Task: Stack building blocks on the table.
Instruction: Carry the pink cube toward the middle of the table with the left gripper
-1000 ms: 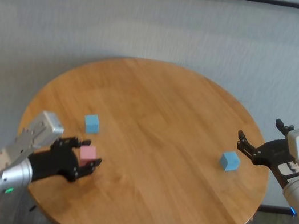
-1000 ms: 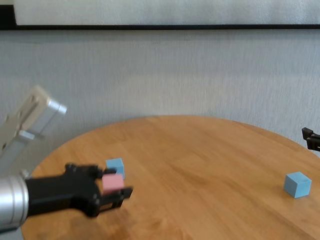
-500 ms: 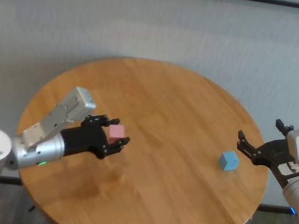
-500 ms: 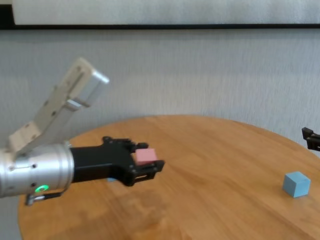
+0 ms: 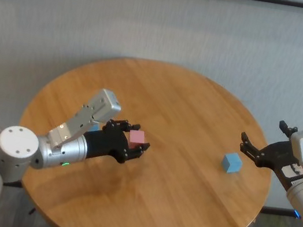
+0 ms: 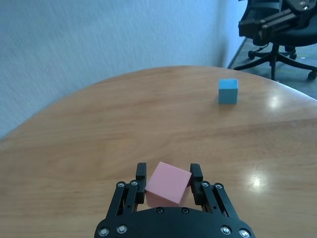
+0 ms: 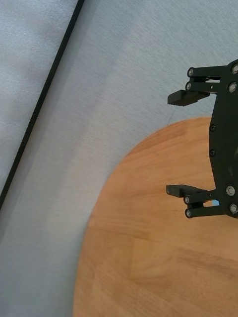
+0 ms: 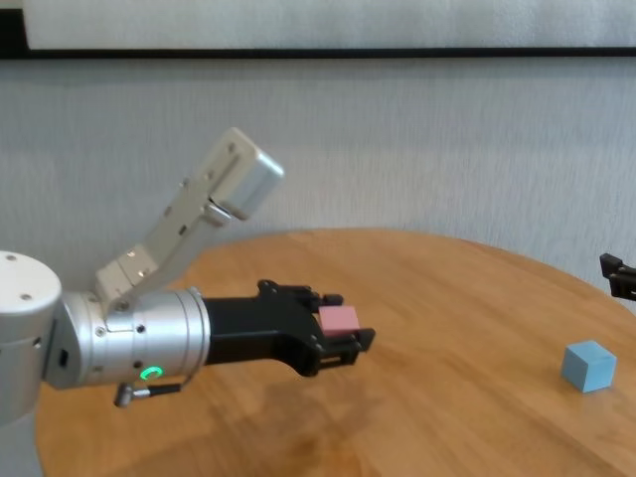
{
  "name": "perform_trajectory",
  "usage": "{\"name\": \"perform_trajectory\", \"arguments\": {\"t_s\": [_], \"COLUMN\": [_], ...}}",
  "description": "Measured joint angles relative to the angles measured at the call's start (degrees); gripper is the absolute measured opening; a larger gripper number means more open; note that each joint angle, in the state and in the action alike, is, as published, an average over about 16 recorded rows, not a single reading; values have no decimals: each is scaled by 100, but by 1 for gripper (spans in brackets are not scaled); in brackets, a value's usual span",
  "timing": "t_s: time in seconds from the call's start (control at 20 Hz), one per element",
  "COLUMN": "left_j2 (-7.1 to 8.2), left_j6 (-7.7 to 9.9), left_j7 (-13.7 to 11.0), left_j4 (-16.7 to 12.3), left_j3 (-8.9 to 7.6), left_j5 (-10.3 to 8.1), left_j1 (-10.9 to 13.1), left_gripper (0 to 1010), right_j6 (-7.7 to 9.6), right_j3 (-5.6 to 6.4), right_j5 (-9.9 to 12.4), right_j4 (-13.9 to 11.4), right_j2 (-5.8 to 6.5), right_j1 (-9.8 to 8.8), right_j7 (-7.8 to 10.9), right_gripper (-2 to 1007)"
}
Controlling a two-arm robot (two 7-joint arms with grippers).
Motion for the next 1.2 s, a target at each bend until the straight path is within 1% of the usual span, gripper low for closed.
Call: {"name": "perform_trajectory", "arguments": {"t_s": [0.35, 0.65, 0.95, 1.2], "left_j2": [-240, -365, -412, -396], "left_j6": [-79, -128, -144, -142], "left_j7": [-86, -138, -149, -139], "left_j4": [470, 724, 814, 783], "left_j3": [132, 202, 222, 204], "left_j5": [43, 78, 99, 97], "left_j1": [-160, -233, -256, -240], "left_gripper": [556, 556, 563, 612], "right_j6": [0, 0, 0, 0], "right_j3": [0, 0, 0, 0], "right_j5": [0, 0, 0, 0], "right_j4": [0, 0, 0, 0], "right_j2": [0, 0, 0, 0], "right_j1": [0, 0, 0, 0], "right_j7": [0, 0, 0, 0], "right_gripper": [1005, 1005, 1005, 1005]}}
